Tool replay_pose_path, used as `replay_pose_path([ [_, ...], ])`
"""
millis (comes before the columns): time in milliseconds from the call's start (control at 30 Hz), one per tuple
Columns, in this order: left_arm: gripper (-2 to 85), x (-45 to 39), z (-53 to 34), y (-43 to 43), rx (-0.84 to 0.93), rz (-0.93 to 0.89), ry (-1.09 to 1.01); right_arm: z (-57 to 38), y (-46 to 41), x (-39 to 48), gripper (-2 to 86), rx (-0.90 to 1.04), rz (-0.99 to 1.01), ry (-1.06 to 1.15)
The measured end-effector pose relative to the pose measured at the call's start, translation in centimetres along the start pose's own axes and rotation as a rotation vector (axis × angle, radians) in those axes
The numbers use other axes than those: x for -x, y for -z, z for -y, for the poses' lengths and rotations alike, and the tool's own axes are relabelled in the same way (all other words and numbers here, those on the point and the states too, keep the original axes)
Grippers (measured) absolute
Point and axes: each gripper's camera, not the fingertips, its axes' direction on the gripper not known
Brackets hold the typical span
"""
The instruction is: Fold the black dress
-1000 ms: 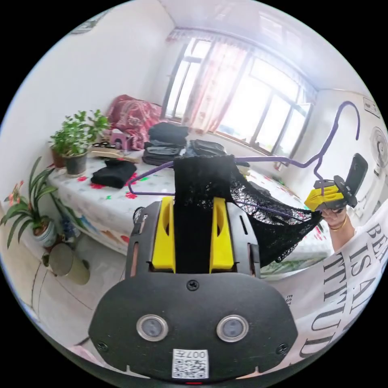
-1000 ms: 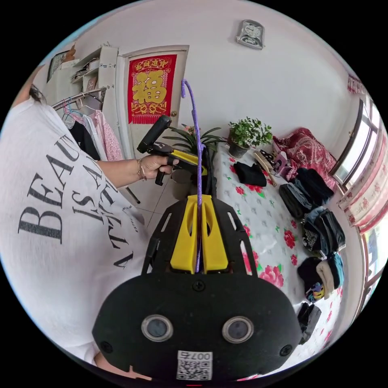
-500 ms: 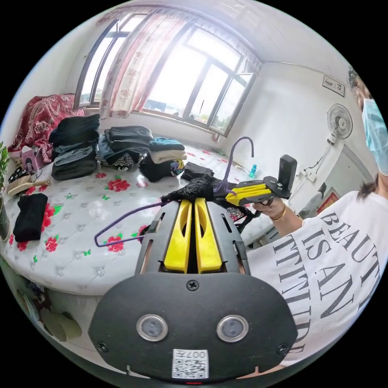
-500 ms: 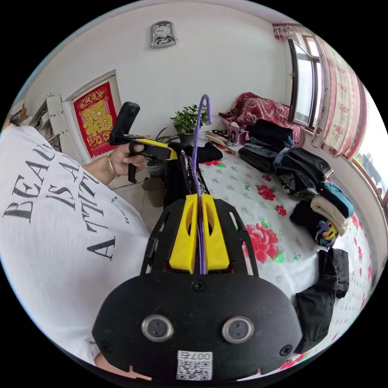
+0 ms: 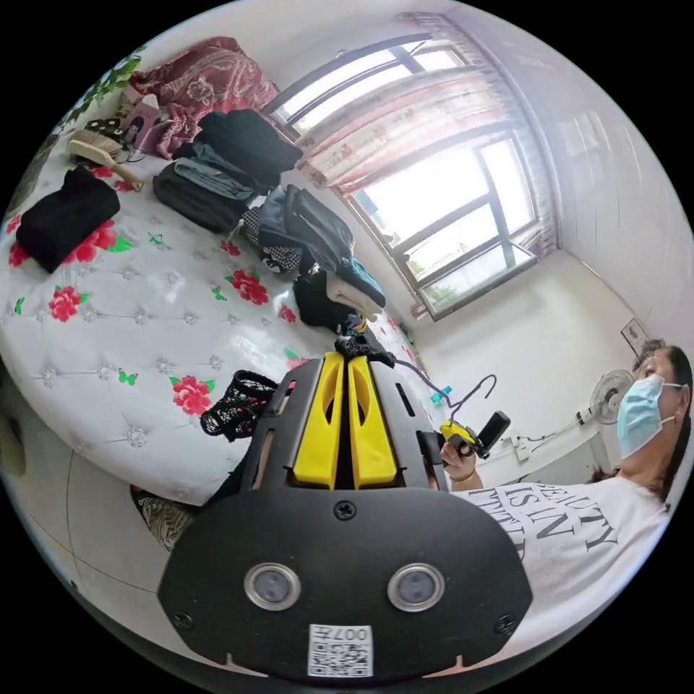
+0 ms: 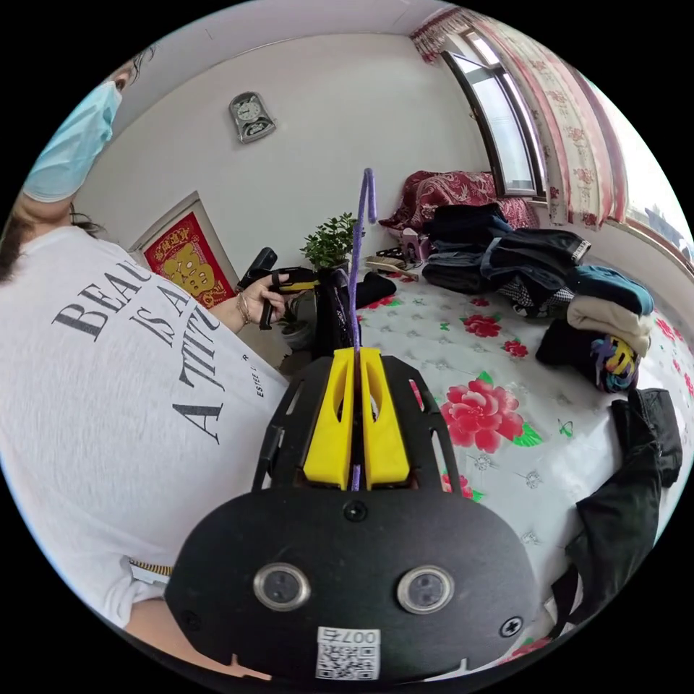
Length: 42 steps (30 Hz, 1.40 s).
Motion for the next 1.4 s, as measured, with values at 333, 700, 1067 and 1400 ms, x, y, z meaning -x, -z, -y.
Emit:
replay_pose_path([
  [333,-0.9,-1.9,2.4,-6.6,0.165,0.002,-0.201,3.5,-3.9,0.7,-0.1,0.043,-0.111,-0.006],
  [700,-1.0,6.5,0.6,-5.5,0.116,0.008,0.049,1.2,6.6,-6.1,0.5,-0.286,-0.163,-0.391],
  [1067,-0.9,-0.6,-3.3,-9.8,0.314,0.007,-0.237,14.3,-12.2,-11.3,5.3,0.172,-0.179,-0.287],
  [1400,-1.0,0.1,-4.9,-9.2,0.298,0.029,-0.217,17.2,-28.2,-19.6,3.7,0.540,-0.116,-0.510],
])
